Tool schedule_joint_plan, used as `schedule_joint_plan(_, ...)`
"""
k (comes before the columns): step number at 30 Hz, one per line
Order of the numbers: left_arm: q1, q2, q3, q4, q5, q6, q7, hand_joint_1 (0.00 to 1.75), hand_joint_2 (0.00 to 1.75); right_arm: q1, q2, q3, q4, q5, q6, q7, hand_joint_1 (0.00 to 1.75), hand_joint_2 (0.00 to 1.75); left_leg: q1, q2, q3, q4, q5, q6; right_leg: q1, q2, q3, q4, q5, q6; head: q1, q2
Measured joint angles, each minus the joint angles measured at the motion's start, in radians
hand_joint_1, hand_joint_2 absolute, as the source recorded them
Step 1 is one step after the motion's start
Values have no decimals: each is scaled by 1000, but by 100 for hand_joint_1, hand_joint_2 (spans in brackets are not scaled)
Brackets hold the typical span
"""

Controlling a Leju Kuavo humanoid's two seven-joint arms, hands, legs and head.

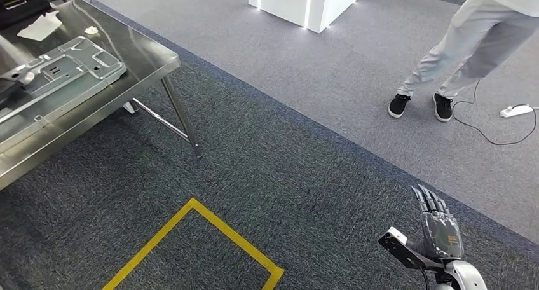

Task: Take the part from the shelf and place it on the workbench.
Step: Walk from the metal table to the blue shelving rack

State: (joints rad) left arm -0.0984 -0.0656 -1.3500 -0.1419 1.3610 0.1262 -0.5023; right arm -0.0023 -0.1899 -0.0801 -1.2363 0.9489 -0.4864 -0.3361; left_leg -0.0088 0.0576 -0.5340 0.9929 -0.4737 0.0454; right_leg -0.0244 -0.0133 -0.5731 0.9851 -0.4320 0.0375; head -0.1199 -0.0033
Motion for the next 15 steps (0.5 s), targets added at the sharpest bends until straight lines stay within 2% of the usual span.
schedule_joint_plan(2,0,-1,0,0,1,-1,-3,0,175,4,-1,0,-12,4,-10,-1,0,175,7,6,35,-61,29,7,1,2,11,-12,2,1,0,0)
schedule_joint_plan(3,0,-2,0,0,1,-1,-5,0,175,5,-3,0,-19,7,-17,-1,0,175,12,11,54,-95,45,8,2,6,5,6,-11,3,0,0)
schedule_joint_plan(4,0,-3,0,-1,2,-2,-7,0,175,7,-7,0,-25,9,-25,0,0,175,18,16,68,-117,57,6,1,9,-16,49,-34,4,0,0)
schedule_joint_plan(6,-1,-3,0,0,4,-1,-11,0,175,9,-19,0,-39,16,-35,4,0,175,22,25,73,-126,60,-2,-9,14,-84,171,-83,14,0,0)
schedule_joint_plan(7,-1,-2,0,0,6,-1,-12,0,175,10,-25,0,-49,20,-37,6,0,175,25,31,73,-121,56,-9,-18,14,-111,214,-90,22,0,0)
schedule_joint_plan(8,-1,-2,0,0,7,-1,-12,0,175,10,-31,0,-59,24,-38,8,0,175,30,37,73,-114,49,-18,-28,12,-123,225,-81,32,0,0)
schedule_joint_plan(9,-1,-2,1,0,8,-1,-12,0,175,7,-37,0,-71,29,-38,11,0,175,36,45,72,-101,39,-30,-39,5,-114,198,-54,44,0,0)
schedule_joint_plan(10,-2,-1,1,0,9,-1,-12,0,175,3,-41,0,-83,35,-38,13,0,175,45,53,70,-81,26,-44,-51,-10,-90,144,-19,58,0,0)
schedule_joint_plan(11,-4,2,1,0,10,-1,-12,0,175,-5,-44,0,-94,43,-38,15,0,175,48,61,64,-56,9,-61,-58,-35,-70,99,4,70,0,0)
schedule_joint_plan(12,-6,5,1,1,11,-1,-11,0,175,-16,-48,1,-105,52,-37,19,0,175,53,69,56,-27,-13,-76,-61,-55,-59,69,15,68,0,0)
schedule_joint_plan(13,-8,8,1,1,11,0,-11,0,175,-27,-50,2,-116,58,-38,21,0,175,54,76,50,-5,-31,-89,-60,-66,-59,62,13,58,-1,0)
schedule_joint_plan(14,-10,11,1,2,13,1,-11,0,175,-37,-53,3,-127,64,-38,22,0,175,53,84,46,9,-46,-98,-56,-66,-68,74,2,41,-2,0)
schedule_joint_plan(15,-11,10,1,2,14,2,-12,0,175,-47,-58,5,-138,68,-39,21,0,175,57,90,48,14,-56,-104,-53,-51,-75,80,-2,21,-2,0)
